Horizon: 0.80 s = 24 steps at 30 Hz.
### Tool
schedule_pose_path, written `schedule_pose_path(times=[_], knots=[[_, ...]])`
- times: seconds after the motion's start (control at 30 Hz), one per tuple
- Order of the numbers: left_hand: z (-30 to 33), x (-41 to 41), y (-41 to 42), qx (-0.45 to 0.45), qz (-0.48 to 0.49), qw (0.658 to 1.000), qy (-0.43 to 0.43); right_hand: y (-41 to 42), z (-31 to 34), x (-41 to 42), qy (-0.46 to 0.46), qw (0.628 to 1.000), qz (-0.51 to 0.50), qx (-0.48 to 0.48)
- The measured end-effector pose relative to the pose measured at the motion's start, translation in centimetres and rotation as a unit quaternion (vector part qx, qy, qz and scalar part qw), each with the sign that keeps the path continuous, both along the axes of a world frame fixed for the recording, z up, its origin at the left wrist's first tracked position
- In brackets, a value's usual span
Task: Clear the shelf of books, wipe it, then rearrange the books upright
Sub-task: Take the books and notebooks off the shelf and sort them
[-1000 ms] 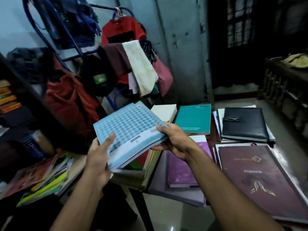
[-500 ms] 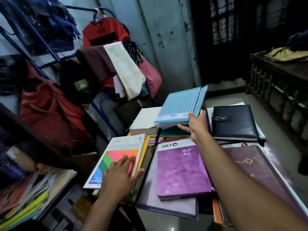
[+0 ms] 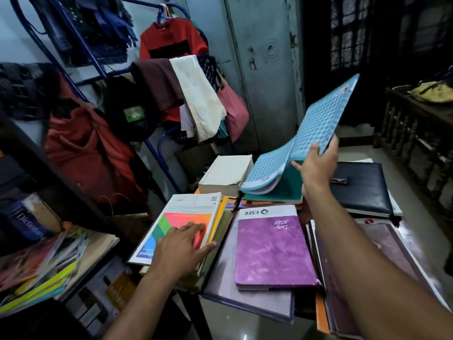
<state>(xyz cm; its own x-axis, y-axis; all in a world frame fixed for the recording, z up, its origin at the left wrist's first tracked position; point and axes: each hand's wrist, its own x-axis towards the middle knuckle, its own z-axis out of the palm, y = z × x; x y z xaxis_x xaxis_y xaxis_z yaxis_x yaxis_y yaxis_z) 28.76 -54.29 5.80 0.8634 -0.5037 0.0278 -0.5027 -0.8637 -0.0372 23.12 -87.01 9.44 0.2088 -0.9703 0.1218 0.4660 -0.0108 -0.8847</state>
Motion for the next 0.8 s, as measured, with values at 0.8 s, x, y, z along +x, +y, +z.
schedule_pose_path(times=[0.8], knots=[[0.1,0.8,0.2,-0.005,-0.019,1.000,0.006,9.0,-8.9,19.4,0.177,0.948,0.246,0.095]])
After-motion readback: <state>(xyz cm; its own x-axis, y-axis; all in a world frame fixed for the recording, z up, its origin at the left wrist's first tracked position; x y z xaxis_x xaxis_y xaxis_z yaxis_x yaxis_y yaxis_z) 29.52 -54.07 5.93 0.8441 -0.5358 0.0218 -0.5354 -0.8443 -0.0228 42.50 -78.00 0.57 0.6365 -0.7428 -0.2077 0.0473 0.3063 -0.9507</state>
